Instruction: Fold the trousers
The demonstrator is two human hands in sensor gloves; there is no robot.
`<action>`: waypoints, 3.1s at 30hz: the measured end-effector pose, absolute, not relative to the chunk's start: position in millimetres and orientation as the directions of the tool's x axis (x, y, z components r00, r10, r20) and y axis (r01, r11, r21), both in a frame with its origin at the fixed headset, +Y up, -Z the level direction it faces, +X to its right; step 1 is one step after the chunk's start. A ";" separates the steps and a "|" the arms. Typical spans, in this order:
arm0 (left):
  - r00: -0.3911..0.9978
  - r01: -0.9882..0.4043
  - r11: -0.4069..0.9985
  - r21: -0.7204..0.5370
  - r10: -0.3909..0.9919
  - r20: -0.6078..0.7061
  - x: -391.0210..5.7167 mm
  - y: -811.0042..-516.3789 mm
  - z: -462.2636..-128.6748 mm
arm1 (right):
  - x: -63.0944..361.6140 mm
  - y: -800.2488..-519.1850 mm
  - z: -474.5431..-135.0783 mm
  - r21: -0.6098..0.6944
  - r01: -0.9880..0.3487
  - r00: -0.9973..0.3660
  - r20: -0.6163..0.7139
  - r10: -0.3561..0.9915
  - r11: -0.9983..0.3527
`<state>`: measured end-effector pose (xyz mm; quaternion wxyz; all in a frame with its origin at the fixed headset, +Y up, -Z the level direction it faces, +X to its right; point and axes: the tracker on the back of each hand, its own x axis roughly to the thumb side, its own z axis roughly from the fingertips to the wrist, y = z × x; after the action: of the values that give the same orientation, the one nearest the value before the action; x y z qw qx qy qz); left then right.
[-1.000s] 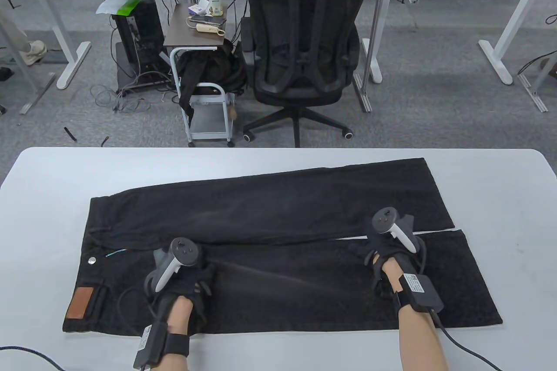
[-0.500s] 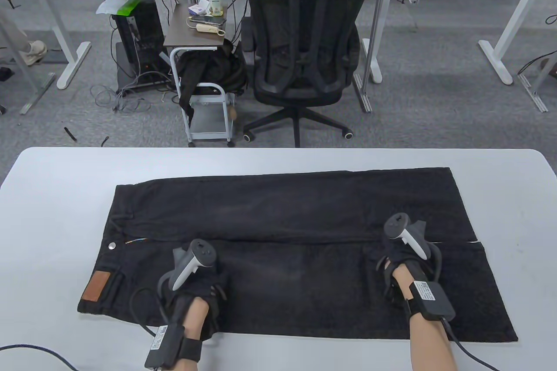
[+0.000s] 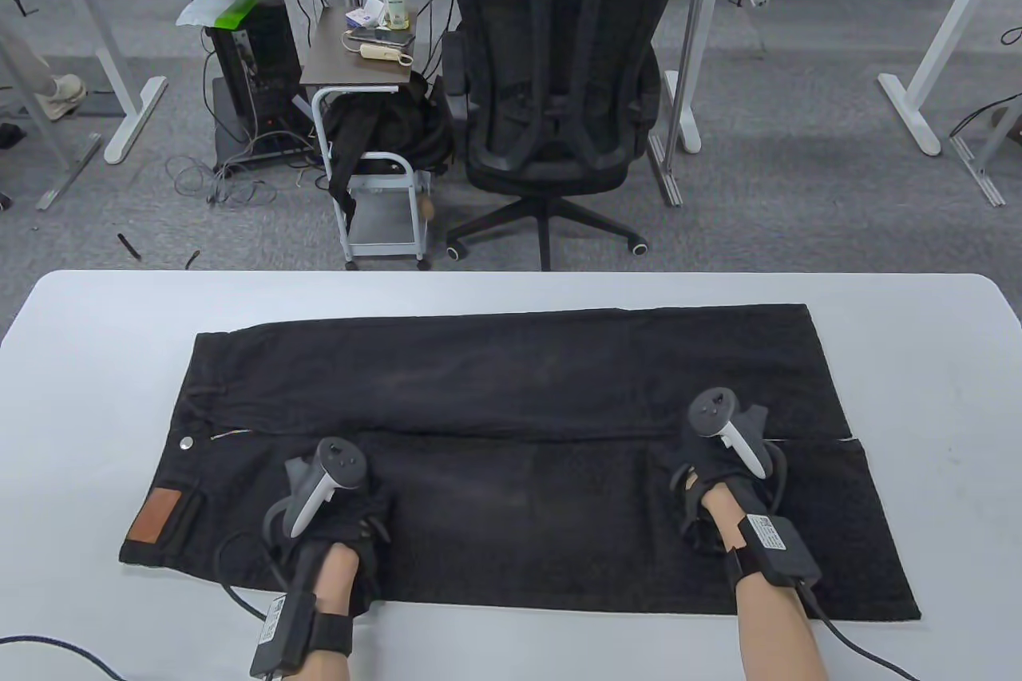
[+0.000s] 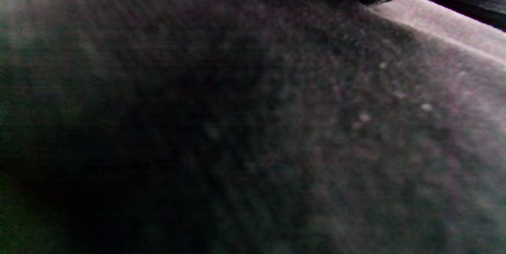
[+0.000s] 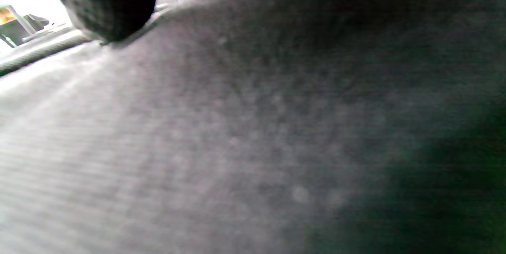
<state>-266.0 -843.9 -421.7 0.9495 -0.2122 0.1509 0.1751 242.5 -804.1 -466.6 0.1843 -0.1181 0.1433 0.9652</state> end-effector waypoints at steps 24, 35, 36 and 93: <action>0.925 -0.132 0.721 -0.680 0.336 0.176 -108.0 -809.0 -369.3 | 105.4 -795.4 -358.2 0.461 -0.090 -0.849 0.429 0.310 -0.883; 0.940 -0.035 0.690 -0.723 0.269 0.212 -94.2 -819.0 -360.6 | 105.7 -815.9 -349.0 0.552 -0.017 -0.848 0.434 0.305 -0.834; 0.939 -0.035 0.682 -0.731 0.273 0.209 -94.6 -820.1 -360.3 | 105.8 -815.7 -348.9 0.556 -0.027 -0.850 0.424 0.312 -0.831; 0.947 -0.129 0.941 -0.312 0.210 0.243 -133.2 -786.8 -382.6 | 116.7 -786.4 -366.5 0.306 -0.352 -0.797 0.398 0.455 -0.885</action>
<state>-133.2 -786.8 -382.6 0.9756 -0.1477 -0.1375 0.0867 116.7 -786.4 -366.5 0.2141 0.2360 0.1091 0.9416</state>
